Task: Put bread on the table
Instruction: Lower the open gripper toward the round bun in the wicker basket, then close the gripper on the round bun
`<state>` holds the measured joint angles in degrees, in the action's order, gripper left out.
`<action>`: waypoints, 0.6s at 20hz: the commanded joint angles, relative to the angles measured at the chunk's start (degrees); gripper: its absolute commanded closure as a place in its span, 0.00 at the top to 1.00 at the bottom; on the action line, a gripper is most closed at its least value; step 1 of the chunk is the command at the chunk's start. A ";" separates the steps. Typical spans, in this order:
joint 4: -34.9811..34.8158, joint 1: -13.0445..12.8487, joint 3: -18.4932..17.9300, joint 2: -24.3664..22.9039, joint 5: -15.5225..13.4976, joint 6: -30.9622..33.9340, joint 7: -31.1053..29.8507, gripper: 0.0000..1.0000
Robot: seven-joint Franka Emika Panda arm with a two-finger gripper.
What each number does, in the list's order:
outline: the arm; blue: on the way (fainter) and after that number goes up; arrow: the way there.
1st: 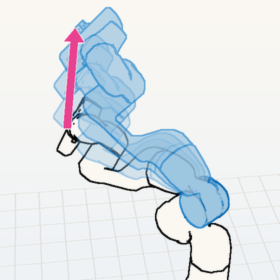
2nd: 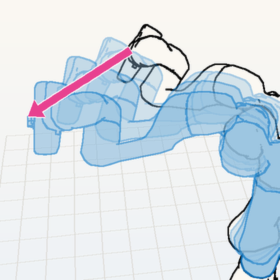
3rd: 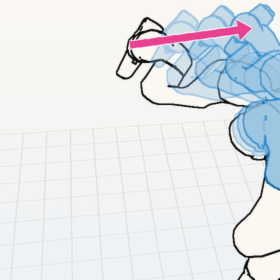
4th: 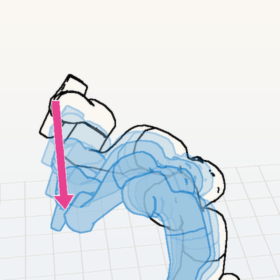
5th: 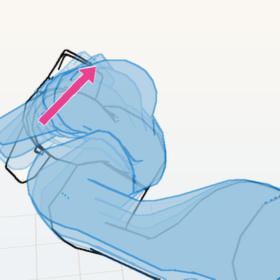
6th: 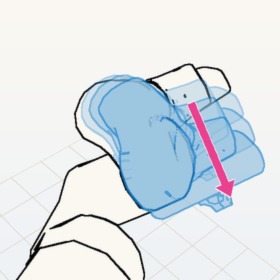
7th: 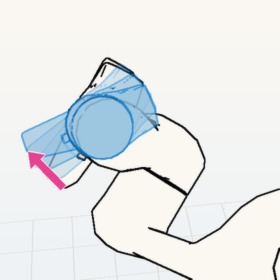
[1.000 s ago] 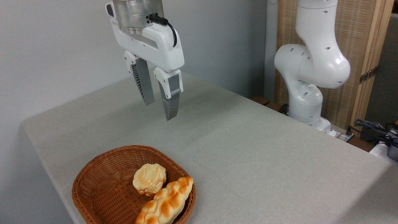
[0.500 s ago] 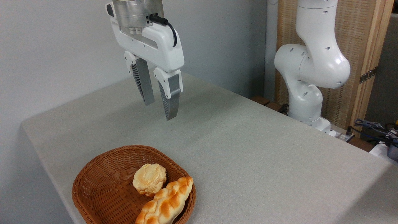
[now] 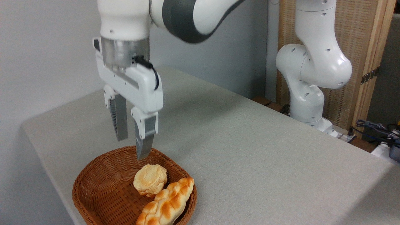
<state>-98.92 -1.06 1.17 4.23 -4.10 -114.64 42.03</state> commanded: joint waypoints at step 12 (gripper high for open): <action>-12.53 0.18 4.63 5.70 12.52 -11.21 3.85 1.00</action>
<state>-109.99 -1.10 5.11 8.62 5.09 -124.54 44.29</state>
